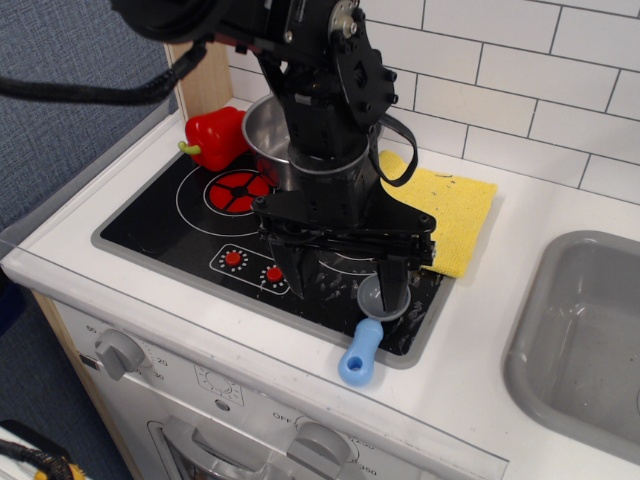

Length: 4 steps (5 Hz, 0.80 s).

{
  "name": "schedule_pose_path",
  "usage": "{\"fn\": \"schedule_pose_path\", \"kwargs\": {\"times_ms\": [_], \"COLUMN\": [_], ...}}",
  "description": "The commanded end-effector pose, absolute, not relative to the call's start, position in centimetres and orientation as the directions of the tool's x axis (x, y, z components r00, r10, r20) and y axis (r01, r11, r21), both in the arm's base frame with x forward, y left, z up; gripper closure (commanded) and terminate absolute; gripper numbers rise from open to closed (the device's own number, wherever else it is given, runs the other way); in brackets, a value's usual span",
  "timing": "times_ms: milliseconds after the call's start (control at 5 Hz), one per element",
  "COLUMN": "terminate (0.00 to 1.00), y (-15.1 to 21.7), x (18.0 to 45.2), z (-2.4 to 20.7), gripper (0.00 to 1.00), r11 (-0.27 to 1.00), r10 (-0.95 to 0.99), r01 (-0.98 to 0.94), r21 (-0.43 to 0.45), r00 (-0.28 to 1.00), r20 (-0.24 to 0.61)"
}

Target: Place the silver pot on the bottom left corner of the table.

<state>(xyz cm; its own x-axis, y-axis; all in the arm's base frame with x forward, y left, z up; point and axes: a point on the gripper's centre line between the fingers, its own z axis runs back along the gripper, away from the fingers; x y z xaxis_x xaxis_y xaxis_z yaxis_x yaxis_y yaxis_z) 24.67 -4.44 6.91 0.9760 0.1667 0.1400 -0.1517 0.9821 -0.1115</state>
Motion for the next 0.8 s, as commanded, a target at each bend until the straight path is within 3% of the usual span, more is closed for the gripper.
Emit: {"fn": "schedule_pose_path", "kwargs": {"times_ms": [0,400,600], "terminate": [0.0,0.0,0.0], "y": [-4.4,-4.6,-4.5], "x": [24.7,31.7,36.2], "z": [6.9,10.0,10.7], "gripper": [0.0,0.0,0.0], "r11": [0.982,0.989,0.997], "r10": [0.167,0.134,0.075], "r01": [-0.152,-0.117,-0.069], "r21": [-0.112,-0.088,-0.034], "r00": [0.976,0.966,0.969], "r20": [0.14,0.22,0.236]}}
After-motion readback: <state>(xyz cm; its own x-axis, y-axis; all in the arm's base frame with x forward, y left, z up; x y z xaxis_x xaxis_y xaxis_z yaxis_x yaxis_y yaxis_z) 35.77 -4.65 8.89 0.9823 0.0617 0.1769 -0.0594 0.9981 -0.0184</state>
